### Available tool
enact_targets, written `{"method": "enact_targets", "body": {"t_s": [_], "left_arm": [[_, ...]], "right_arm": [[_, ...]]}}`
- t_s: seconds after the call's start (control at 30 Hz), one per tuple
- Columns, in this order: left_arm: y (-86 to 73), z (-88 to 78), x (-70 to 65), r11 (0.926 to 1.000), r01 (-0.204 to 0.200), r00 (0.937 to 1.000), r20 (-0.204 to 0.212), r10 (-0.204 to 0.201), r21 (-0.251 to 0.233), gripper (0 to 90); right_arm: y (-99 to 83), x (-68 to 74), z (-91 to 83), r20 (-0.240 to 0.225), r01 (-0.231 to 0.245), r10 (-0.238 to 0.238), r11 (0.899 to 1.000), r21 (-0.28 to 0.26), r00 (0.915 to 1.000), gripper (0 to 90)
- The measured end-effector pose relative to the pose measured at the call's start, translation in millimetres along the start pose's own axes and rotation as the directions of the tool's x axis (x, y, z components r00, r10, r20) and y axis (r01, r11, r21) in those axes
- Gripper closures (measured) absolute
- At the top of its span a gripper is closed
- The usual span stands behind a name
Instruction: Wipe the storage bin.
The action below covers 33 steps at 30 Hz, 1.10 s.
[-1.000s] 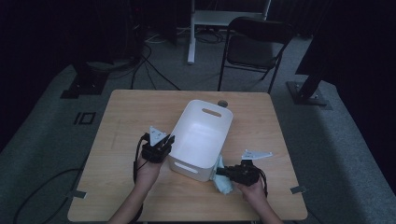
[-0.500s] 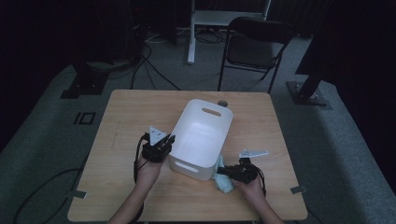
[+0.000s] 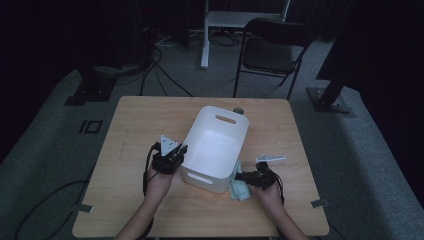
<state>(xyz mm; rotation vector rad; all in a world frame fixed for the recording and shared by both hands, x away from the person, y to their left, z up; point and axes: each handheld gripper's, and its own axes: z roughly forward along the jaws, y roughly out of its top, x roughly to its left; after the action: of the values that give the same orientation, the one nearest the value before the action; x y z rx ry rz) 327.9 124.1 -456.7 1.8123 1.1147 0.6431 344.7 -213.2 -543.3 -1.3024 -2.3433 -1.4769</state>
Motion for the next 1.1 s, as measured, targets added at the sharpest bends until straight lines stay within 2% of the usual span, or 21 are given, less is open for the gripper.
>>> {"method": "enact_targets", "body": {"t_s": [0.13,0.17,0.27,0.37,0.47,0.5,0.57,0.7,0.83,0.93,1.0,1.07,1.1], "left_arm": [[0.6,0.4,0.6,1.0000,-0.002,1.0000,0.006,0.002,0.005,82.8],[0.8,0.5,0.8,1.0000,-0.003,1.0000,0.007,0.003,0.006,82.7],[0.8,0.7,1.4,1.0000,-0.001,1.0000,0.007,0.001,0.006,82.7],[0.8,0.5,0.7,1.0000,-0.001,1.0000,0.000,0.001,0.006,82.7],[0.5,0.5,0.8,1.0000,0.003,1.0000,0.002,-0.003,0.002,82.3],[0.4,0.8,1.4,1.0000,0.009,0.9999,0.006,-0.009,0.000,81.8],[0.3,1.2,3.7,0.9998,0.022,0.9995,0.023,-0.022,0.002,79.8],[0.3,1.6,5.7,0.9996,0.026,0.9990,0.036,-0.026,0.008,73.5],[0.0,1.6,7.4,0.9995,0.030,0.9989,0.036,-0.030,0.004,67.3],[0.1,1.1,7.4,0.9994,0.034,0.9987,0.037,-0.035,0.002,64.6],[0.5,0.1,7.3,0.9994,0.035,0.9987,0.038,-0.035,0.004,62.5],[0.9,-1.9,7.0,0.9993,0.037,0.9987,0.036,-0.037,-0.007,62.4],[0.9,-1.9,7.0,0.9993,0.037,0.9987,0.036,-0.037,-0.007,60.8]], "right_arm": [[5.1,-0.1,-4.6,-0.007,-0.006,0.005,1.000,-0.026,1.0000,83.5],[9.1,3.3,-8.6,-0.002,0.018,-0.018,0.999,-0.039,0.9998,83.6],[15.7,7.7,-16.8,-0.021,0.031,-0.033,0.997,-0.075,0.9993,83.6],[23.9,11.4,-25.9,-0.038,0.050,-0.055,0.992,-0.118,0.9978,83.6],[31.8,9.3,-34.5,-0.052,0.038,-0.047,0.986,-0.165,0.9975,83.5],[34.2,7.7,-37.3,-0.044,0.041,-0.050,0.983,-0.177,0.9978,83.4],[38.0,1.9,-43.2,-0.012,0.045,-0.048,0.979,-0.198,0.9988,83.3],[42.0,-18.4,-57.0,0.060,0.024,-0.010,0.972,-0.234,0.9982,83.2],[43.4,-40.4,-69.1,0.144,0.007,0.030,0.969,-0.247,0.9891,82.3],[42.9,-55.4,-73.5,0.201,-0.014,0.066,0.969,-0.248,0.9773,80.8],[43.4,-61.9,-75.4,0.261,-0.008,0.074,0.969,-0.245,0.9626,80.4],[44.7,-68.0,-77.0,0.293,-0.011,0.086,0.969,-0.248,0.9523,77.5],[45.5,-70.5,-77.4,0.309,-0.015,0.094,0.968,-0.249,0.9463,73.4]]}}
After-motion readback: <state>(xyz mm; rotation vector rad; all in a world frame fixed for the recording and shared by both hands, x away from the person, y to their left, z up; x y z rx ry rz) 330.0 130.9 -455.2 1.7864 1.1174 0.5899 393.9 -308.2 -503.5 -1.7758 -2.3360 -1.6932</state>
